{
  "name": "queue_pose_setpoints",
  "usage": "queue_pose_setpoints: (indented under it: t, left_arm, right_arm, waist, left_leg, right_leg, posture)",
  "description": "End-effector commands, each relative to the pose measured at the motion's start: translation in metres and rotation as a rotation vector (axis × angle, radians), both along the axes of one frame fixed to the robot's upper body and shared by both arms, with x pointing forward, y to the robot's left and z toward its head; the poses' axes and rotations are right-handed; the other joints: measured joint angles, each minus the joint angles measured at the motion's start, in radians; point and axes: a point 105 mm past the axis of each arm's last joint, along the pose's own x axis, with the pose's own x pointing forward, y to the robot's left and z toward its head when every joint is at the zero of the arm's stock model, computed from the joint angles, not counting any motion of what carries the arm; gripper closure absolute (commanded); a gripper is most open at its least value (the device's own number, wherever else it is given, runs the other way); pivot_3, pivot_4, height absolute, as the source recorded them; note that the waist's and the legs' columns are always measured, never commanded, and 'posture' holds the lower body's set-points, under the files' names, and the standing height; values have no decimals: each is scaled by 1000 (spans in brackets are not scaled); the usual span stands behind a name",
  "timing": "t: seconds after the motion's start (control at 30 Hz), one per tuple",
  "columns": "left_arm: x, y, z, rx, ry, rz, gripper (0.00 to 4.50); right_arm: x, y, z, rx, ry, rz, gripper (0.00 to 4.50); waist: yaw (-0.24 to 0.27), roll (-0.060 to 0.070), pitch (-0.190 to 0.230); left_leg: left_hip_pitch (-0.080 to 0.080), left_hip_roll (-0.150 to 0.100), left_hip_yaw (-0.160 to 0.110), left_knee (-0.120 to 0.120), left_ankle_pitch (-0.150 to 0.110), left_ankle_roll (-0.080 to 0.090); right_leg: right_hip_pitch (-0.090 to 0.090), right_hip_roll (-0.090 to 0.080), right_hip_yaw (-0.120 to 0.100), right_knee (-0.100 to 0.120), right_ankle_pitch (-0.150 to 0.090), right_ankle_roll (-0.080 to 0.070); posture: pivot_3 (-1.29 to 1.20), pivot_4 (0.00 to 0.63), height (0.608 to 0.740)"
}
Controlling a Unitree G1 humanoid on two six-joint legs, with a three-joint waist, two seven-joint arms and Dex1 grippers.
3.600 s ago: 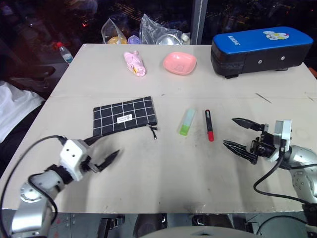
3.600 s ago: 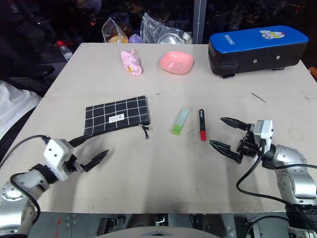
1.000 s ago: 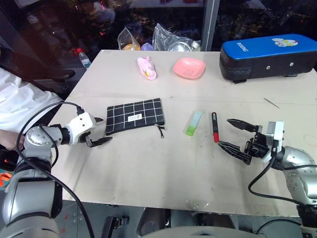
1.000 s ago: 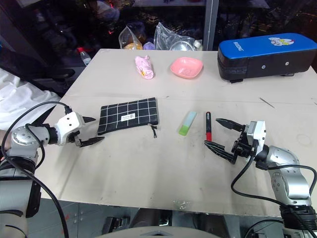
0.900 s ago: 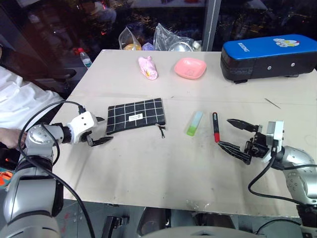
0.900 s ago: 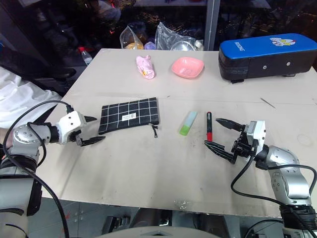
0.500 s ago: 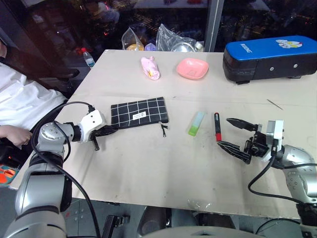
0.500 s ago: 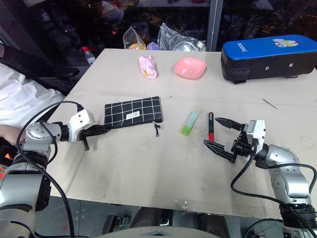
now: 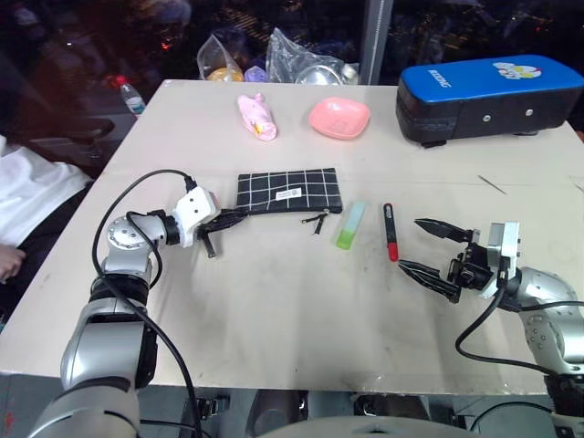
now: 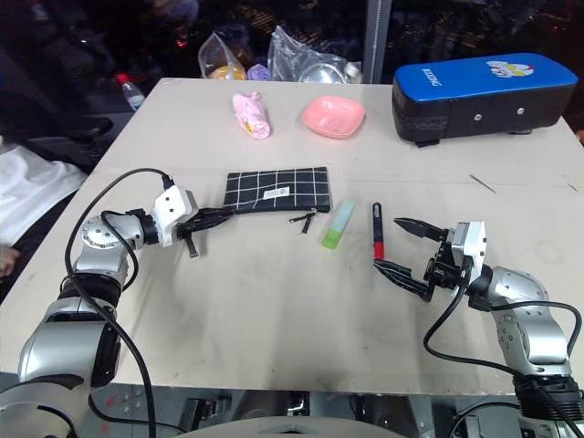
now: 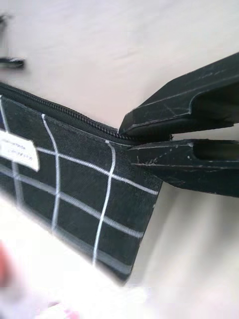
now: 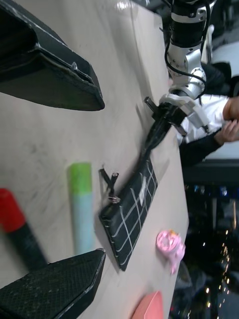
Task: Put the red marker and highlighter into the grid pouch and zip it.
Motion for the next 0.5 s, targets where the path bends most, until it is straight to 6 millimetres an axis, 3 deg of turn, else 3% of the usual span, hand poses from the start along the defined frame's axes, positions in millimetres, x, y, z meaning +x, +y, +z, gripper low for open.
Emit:
queue_pose_setpoints:
  t: [0.03, 0.33, 0.5]
  left_arm:
    - [1, -6, 30, -67, -130, 22, 4447]
    - [-9, -40, 63, -175, -222, 78, 4447]
    - [-12, -58, 78, -237, -207, 138, 4447]
  right_arm:
    - [-2, 5, 11, 16, -45, 11, 0]
    - [8, 21, 26, 35, -93, -32, 0]
    - [32, 35, 37, -85, -224, -163, 0]
  waist:
    - [-6, -1, 1]
    - [-13, -2, 2]
    - [-13, -2, 2]
  left_leg:
    - [0, 1, 0, -1, 0, 0]
    - [1, 2, 0, -2, 0, -1]
    - [1, 2, 0, -2, 1, -1]
  right_leg:
    - [0, 1, 0, 0, 0, 0]
    - [0, 1, 0, 1, 0, 0]
    - [0, 2, 0, 0, 0, 0]
  posture:
    - [0, 150, 740]
    - [0, 150, 740]
    - [0, 150, 740]
